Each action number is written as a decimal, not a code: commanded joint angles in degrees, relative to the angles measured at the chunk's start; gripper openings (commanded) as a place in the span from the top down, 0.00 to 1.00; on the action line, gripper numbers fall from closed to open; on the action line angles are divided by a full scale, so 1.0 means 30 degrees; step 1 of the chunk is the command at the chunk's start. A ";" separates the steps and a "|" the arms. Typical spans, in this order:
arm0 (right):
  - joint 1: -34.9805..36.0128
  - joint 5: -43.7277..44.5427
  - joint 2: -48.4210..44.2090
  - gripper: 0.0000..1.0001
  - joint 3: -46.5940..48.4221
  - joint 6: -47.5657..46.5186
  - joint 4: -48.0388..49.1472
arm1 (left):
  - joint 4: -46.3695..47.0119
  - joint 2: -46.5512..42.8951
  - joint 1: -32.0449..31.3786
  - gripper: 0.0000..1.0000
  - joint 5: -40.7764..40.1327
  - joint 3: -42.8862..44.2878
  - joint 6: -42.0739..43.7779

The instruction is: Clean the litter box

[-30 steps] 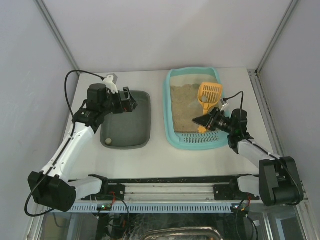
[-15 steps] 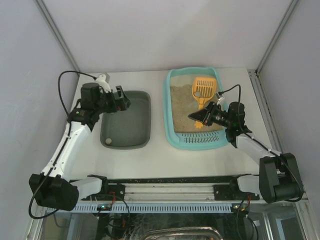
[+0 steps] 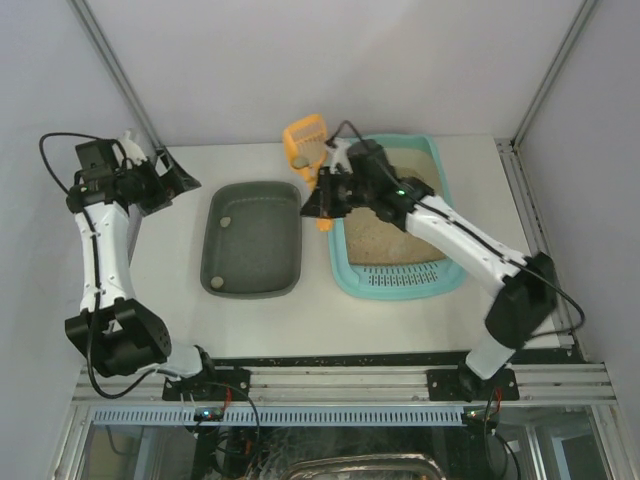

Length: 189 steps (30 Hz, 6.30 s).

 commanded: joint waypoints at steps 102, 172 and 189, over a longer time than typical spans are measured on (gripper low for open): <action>-0.5123 -0.5574 1.4131 1.00 0.8048 -0.5502 -0.9676 | 1.8811 1.6962 -1.3968 0.00 -0.0504 1.0257 -0.7537; -0.8915 -1.0202 0.1971 1.00 -1.9063 1.6308 3.2717 | 0.0682 -0.9081 -1.0175 0.00 -0.5604 -0.4682 0.5091; -0.9675 -0.9582 -0.0969 1.00 -1.8714 1.2174 2.5149 | 0.0575 -0.9605 -0.9702 0.00 -0.4543 -0.5999 0.5785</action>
